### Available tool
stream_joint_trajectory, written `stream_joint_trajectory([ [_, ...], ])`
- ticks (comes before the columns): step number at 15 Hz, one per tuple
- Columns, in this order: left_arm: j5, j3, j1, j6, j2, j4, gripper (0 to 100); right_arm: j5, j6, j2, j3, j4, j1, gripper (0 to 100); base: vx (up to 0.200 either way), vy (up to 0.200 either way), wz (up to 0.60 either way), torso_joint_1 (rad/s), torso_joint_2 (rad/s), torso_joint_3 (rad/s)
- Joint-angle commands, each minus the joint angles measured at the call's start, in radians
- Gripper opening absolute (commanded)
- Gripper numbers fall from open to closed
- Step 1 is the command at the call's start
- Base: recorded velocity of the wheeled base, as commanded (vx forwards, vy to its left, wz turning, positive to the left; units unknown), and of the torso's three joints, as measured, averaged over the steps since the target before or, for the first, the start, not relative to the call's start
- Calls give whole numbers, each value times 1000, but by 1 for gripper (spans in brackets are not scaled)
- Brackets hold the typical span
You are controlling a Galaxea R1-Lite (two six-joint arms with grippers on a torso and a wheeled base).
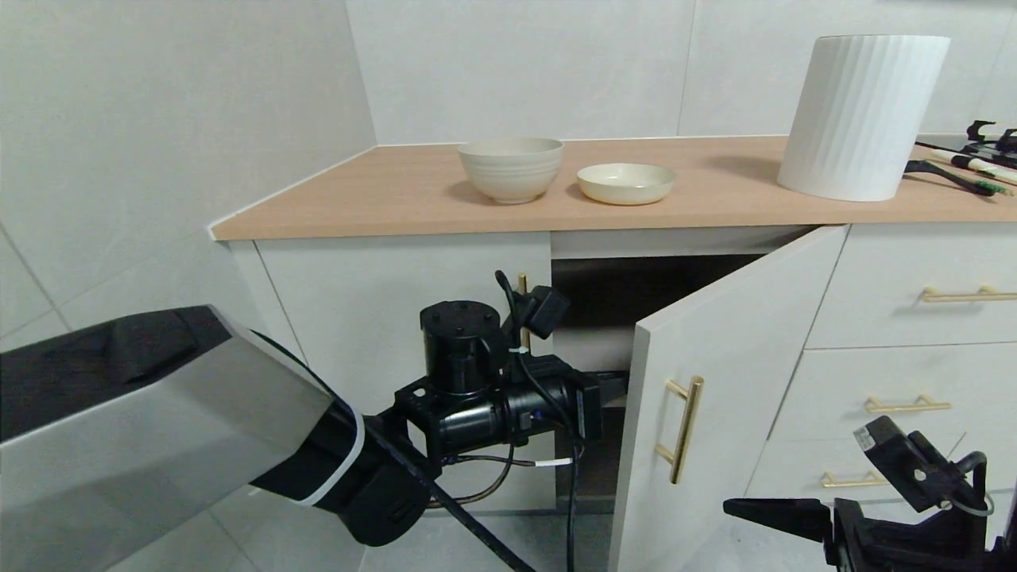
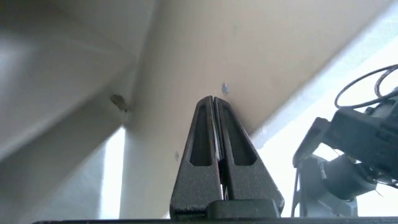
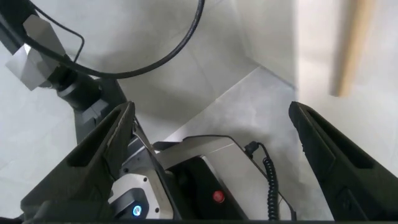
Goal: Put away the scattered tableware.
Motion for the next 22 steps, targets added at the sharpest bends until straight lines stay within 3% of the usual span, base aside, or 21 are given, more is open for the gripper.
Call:
stream_joint_trajectory([
  [1, 2, -40, -4, 0, -3, 33, 0, 1, 0, -4, 0, -1, 7, 100, 0, 0, 0, 0, 0, 0],
  [5, 4, -143, -4, 1, 40, 122, 0, -2, 0, -10, 0, -1, 13, 100, 0, 0, 0, 0, 0, 0],
  [12, 10, -167, -17, 1, 48, 154, 0, -2, 0, -14, 0, -1, 15, 100, -143, 0, 0, 4, 2, 0],
  [17, 16, -299, -24, 3, 131, 215, 0, -4, 0, -15, 1, -1, 15, 100, 0, 0, 0, 0, 0, 0],
  [21, 65, -304, -69, 3, 136, 215, 0, -2, 0, -15, 3, -1, 15, 100, 0, 0, 0, 0, 0, 0],
  [22, 99, -301, -116, 7, 120, 211, 0, -2, 0, -17, 0, -2, 18, 100, 0, 0, 0, 0, 0, 0],
])
